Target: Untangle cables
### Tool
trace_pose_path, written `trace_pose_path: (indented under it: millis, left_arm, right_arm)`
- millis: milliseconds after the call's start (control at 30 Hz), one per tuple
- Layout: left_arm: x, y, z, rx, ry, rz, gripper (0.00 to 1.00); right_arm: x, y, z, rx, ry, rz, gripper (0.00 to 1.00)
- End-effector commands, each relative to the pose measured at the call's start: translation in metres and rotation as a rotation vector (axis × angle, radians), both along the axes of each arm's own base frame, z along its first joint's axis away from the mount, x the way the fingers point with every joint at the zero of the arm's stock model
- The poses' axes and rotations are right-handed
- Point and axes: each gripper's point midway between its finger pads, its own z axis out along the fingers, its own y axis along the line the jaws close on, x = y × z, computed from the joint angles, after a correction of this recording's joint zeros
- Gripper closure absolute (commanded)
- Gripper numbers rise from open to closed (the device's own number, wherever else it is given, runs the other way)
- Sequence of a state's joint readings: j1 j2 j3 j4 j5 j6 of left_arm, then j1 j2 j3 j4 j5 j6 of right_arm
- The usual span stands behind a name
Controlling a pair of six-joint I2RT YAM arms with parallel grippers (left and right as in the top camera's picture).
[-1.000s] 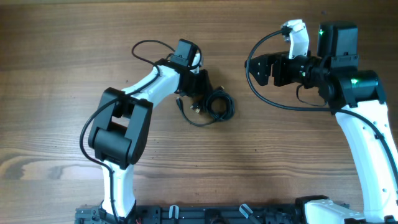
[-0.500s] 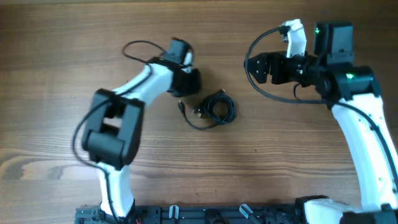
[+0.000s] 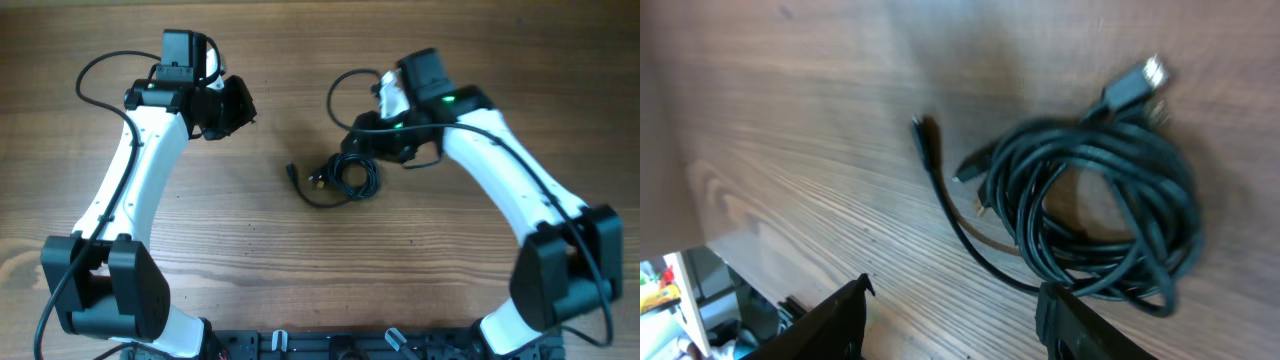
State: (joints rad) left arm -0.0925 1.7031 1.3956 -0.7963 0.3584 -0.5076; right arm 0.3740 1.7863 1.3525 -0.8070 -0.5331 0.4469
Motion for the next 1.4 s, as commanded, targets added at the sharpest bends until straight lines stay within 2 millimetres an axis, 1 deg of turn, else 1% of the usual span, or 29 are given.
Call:
trace_pose_path:
  millis: [0,133,267,467,633,733,767,800,867,900,933,967,1000,1033,1100,1133,1167,1200,1300,1367]
  left_arm:
    - [-0.003,0.006,-0.005,0.047,0.021,0.024,0.96]
    - [-0.007,0.003,-0.007,0.055,0.034,0.017,0.96]
    - [-0.008,-0.001,-0.007,0.059,0.033,0.007,0.96]
    - [-0.008,-0.001,-0.007,0.058,0.033,0.007,0.96]
    - [-0.008,-0.001,-0.007,0.058,0.033,0.007,0.96]
    - [-0.008,-0.001,-0.007,0.057,0.033,0.006,0.96]
    - [-0.008,-0.002,-0.007,0.055,0.033,0.004,0.96]
    - [-0.008,-0.003,-0.007,0.053,0.034,0.001,0.96]
    - [-0.009,-0.011,-0.005,0.034,0.024,-0.025,0.96]
    - [-0.008,-0.020,-0.001,0.009,-0.001,-0.077,0.96]
    - [-0.007,-0.033,0.006,-0.034,-0.040,-0.146,0.96]
    - [-0.006,-0.045,0.014,-0.081,-0.073,-0.199,0.96]
    - [-0.006,-0.054,0.020,-0.117,-0.097,-0.233,0.96]
    - [-0.006,-0.066,0.030,-0.173,-0.128,-0.272,0.96]
    - [-0.009,-0.089,0.049,-0.278,-0.181,-0.352,0.96]
    - [-0.012,-0.100,0.057,-0.321,-0.198,-0.384,0.96]
    - [-0.012,-0.106,0.057,-0.327,-0.188,-0.376,0.95]
    - [-0.012,-0.109,0.053,-0.308,-0.163,-0.335,0.91]
    - [-0.008,-0.110,0.045,-0.249,-0.140,-0.255,0.77]
    - [-0.006,-0.116,0.047,-0.246,-0.152,-0.251,0.69]
  right_arm:
    - [0.004,0.008,-0.035,-0.086,0.060,-0.053,0.44]
    - [0.006,0.012,-0.062,-0.125,0.096,-0.067,0.44]
    - [0.012,0.016,-0.080,-0.125,0.106,-0.082,0.44]
    - [0.030,0.013,-0.096,-0.156,0.073,-0.146,0.56]
    - [0.036,0.015,-0.099,-0.149,0.054,-0.151,0.75]
    - [0.043,0.020,-0.095,-0.126,0.017,-0.142,0.96]
    - [0.046,0.024,-0.092,-0.102,-0.004,-0.114,0.96]
    - [0.048,0.033,-0.084,-0.054,-0.040,-0.062,0.96]
    - [0.052,0.044,-0.062,0.023,-0.102,0.012,0.96]
    - [0.054,0.046,-0.048,0.053,-0.136,0.037,0.96]
    - [0.057,0.049,-0.026,0.104,-0.182,0.077,0.96]
    - [0.057,0.050,-0.009,0.150,-0.208,0.099,0.96]
    - [0.057,0.052,0.010,0.205,-0.233,0.125,0.95]
    - [0.056,0.051,0.033,0.274,-0.262,0.153,0.96]
    - [0.056,0.041,0.072,0.366,-0.306,0.158,0.96]
    - [0.057,0.035,0.082,0.383,-0.319,0.148,0.96]
    - [0.059,0.026,0.091,0.394,-0.316,0.115,0.96]
    - [0.062,0.017,0.097,0.405,-0.294,0.071,0.96]
    - [0.061,0.011,0.103,0.459,-0.240,0.042,0.96]
    - [0.060,0.010,0.102,0.462,-0.227,0.034,0.96]
